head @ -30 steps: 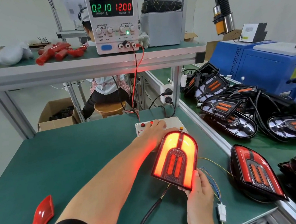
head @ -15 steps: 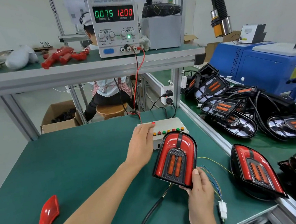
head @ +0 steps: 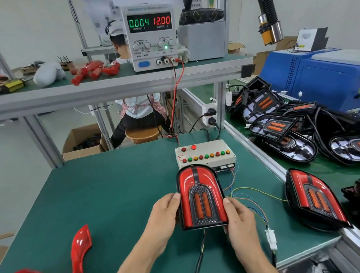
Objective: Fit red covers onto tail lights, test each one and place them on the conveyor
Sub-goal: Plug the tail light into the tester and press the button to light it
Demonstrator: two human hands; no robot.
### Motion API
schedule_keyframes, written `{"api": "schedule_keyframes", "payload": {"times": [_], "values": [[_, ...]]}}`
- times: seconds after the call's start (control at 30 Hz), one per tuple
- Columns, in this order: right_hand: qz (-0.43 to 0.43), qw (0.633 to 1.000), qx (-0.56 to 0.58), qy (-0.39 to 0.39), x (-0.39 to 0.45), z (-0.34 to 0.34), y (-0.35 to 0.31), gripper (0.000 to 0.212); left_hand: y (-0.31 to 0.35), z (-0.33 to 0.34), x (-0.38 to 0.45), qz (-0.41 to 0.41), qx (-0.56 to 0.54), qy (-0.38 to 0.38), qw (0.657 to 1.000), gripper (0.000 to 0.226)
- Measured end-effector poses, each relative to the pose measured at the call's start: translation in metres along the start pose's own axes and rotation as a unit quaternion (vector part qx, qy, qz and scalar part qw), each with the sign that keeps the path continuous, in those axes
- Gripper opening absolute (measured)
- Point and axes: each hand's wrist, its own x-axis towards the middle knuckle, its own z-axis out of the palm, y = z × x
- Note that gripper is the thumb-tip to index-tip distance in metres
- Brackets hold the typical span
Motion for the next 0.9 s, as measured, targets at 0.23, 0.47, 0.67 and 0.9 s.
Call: {"api": "schedule_keyframes", "payload": {"times": [0.23, 0.47, 0.67, 0.9], "values": [[0.004, 0.985, -0.168, -0.033, -0.019, 0.007, -0.003, 0.031, -0.028, -0.026, -0.022, -0.034, -0.067, 0.12, 0.99, 0.044], [-0.084, 0.941, -0.316, -0.08, -0.051, 0.026, 0.008, 0.022, -0.045, -0.064, -0.034, -0.058, -0.034, 0.197, 0.978, 0.048], [-0.174, 0.921, -0.343, -0.056, -0.067, 0.02, 0.001, 0.017, -0.043, -0.084, -0.034, -0.082, 0.006, 0.229, 0.97, 0.043], [-0.295, 0.889, -0.334, 0.103, -0.071, -0.011, -0.009, 0.016, -0.033, -0.086, -0.043, -0.096, 0.067, 0.24, 0.964, 0.048]]}}
